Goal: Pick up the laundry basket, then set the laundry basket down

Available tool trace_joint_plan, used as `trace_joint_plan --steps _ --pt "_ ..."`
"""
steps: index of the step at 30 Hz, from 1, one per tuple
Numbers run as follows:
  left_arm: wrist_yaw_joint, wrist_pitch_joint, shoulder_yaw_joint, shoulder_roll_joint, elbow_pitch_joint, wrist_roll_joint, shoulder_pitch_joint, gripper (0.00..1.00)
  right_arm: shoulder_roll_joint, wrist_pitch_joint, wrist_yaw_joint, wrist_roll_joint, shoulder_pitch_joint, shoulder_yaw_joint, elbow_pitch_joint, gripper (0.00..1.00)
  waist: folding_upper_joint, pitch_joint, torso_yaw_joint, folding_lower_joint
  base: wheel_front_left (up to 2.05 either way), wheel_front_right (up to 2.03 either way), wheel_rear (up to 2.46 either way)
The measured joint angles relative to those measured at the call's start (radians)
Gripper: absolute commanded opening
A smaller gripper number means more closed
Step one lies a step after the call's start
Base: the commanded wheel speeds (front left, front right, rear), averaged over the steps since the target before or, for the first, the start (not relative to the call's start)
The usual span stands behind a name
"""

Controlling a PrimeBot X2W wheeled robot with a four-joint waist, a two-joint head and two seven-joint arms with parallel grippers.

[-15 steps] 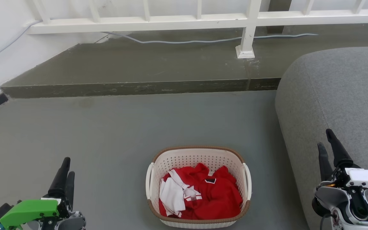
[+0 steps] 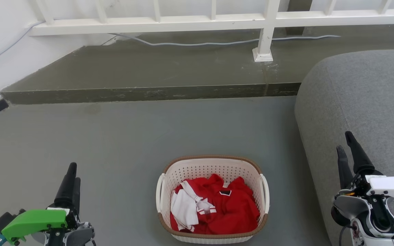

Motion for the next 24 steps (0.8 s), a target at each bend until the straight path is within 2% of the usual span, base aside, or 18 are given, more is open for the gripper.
trace_joint_plan --steps 9,24 --pt "0.000 -0.025 -0.027 0.003 -0.027 0.058 0.000 1.00 -0.012 -0.029 0.000 -0.041 0.000 0.030 -0.028 1.00 0.0000 0.003 -0.002 0.0000 0.00 0.00 0.00" --pt "0.000 -0.084 -0.092 0.039 -0.051 0.249 0.000 1.00 -0.074 -0.106 0.000 -0.198 -0.005 0.148 -0.065 1.00 0.0000 0.008 -0.001 0.0000 0.00 0.00 0.00"
